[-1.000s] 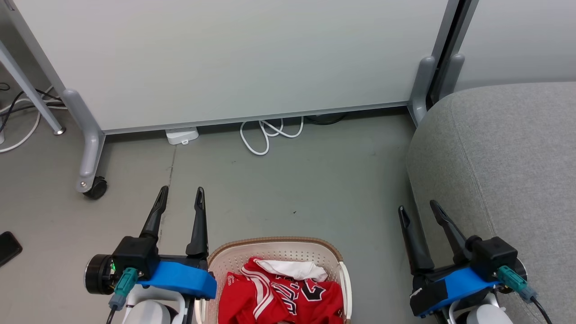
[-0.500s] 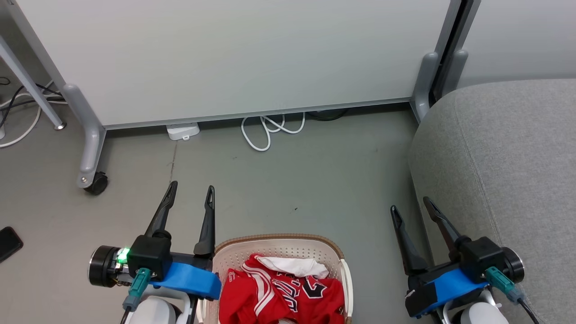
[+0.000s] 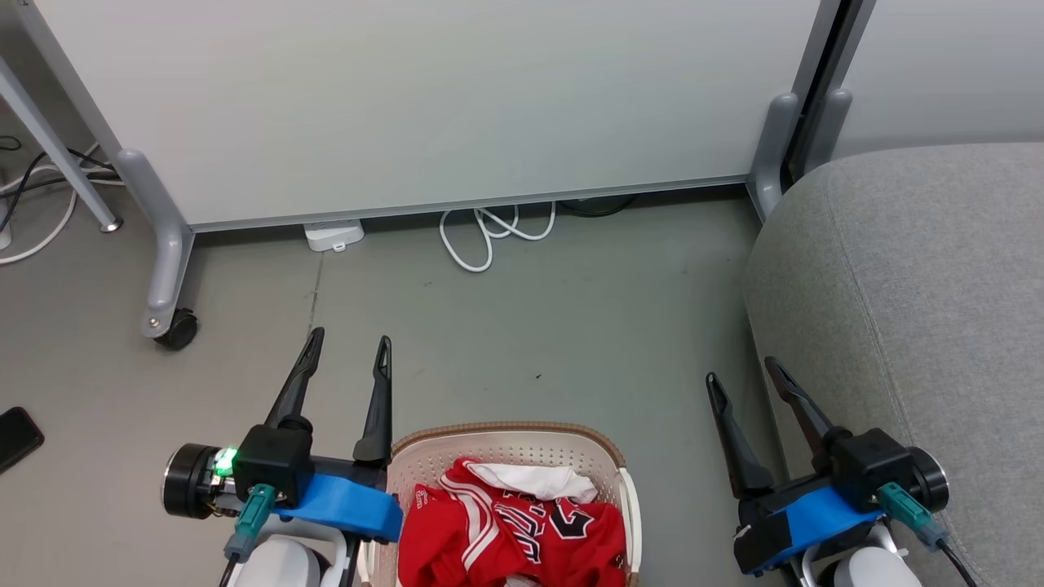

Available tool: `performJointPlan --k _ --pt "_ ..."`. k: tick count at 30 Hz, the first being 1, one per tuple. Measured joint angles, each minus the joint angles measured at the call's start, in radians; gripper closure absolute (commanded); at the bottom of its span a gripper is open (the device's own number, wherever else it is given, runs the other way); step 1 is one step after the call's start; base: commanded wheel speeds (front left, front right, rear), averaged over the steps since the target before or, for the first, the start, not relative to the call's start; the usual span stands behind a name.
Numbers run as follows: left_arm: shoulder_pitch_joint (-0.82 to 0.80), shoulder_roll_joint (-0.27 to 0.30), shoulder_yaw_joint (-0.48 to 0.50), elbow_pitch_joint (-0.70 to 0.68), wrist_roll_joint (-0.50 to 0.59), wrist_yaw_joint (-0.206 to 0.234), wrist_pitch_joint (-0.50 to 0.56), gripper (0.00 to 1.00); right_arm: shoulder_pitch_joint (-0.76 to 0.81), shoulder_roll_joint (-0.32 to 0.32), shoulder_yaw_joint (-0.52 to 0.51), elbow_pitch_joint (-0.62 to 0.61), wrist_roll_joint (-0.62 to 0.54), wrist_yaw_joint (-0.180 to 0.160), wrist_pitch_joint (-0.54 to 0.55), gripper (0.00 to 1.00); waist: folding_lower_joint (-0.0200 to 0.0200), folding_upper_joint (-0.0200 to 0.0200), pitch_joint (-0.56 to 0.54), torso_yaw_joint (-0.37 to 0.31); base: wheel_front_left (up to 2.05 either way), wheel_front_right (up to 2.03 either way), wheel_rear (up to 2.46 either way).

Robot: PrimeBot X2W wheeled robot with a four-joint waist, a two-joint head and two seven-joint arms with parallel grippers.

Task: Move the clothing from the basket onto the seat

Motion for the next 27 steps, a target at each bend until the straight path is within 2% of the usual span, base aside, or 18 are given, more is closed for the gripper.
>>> performJointPlan --k 11,19,27 --pt "-0.117 0.004 -0.067 0.057 0.01 -0.034 0.0 0.0 -0.054 -0.001 -0.052 -0.021 -0.017 0.0 0.0 0.0 0.0 0.0 0.072 -0.003 0.0 0.0 0.0" --pt "-0.289 0.061 -0.237 0.227 0.017 -0.046 -0.001 0.0 -0.174 -0.001 -0.057 -0.059 -0.035 0.0 0.0 0.0 0.0002 -0.0001 0.221 -0.047 0.0 0.0 0.0" --pt "-0.422 0.117 -0.444 0.413 -0.041 -0.049 -0.001 0.0 -0.253 -0.001 -0.046 -0.091 -0.033 0.0 0.0 0.0 0.0002 0.0 0.364 -0.107 0.0 0.0 0.0"
